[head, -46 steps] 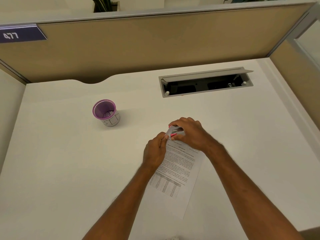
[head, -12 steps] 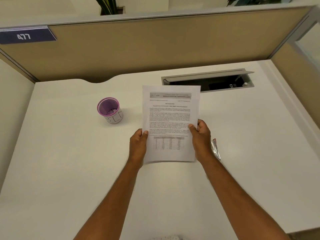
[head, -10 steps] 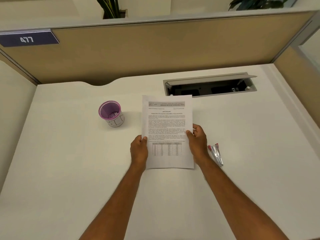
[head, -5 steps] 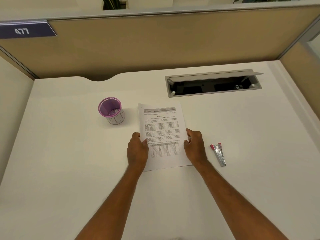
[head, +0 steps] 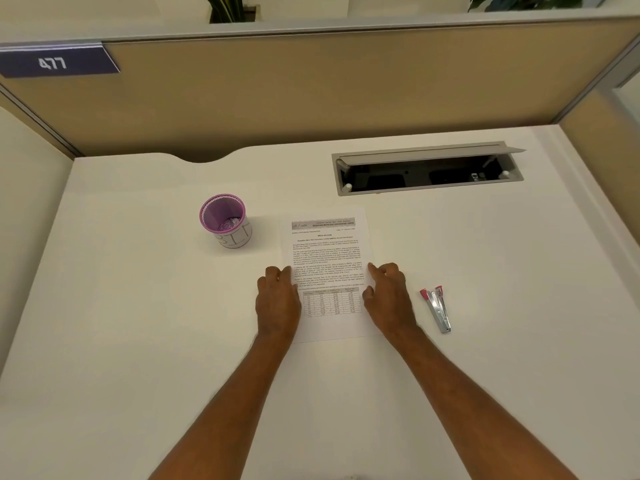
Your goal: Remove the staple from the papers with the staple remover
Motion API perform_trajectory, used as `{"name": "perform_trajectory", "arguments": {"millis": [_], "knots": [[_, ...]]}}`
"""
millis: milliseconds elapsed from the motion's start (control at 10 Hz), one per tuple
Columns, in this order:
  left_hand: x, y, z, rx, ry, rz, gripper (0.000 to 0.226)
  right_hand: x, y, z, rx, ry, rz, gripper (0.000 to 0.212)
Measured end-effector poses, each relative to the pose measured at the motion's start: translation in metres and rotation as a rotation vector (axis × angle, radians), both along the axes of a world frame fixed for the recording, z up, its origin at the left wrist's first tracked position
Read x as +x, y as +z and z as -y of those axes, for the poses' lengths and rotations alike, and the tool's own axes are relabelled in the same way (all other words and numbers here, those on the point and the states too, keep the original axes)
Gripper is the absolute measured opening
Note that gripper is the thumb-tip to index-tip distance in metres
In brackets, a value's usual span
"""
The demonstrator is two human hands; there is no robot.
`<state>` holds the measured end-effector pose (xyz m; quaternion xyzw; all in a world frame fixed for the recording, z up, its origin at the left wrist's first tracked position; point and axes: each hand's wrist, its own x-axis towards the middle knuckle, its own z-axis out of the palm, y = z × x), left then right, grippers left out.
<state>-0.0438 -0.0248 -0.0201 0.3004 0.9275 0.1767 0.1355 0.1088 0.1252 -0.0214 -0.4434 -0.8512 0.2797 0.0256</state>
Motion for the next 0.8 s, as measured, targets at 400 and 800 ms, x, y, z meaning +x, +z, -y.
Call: {"name": "perform_trajectory", "arguments": {"millis": [400,800], "knots": [[0.000,-0.010,-0.003,-0.044,-0.088,-0.186,0.042,0.005,-0.014,0.002,0.236,0.034,0.118,0.058],[-0.010,-0.024,0.002,0.028,-0.344,-0.237,0.068,0.018,-0.021,-0.013,0.322,0.249,0.072,0.067]]}}
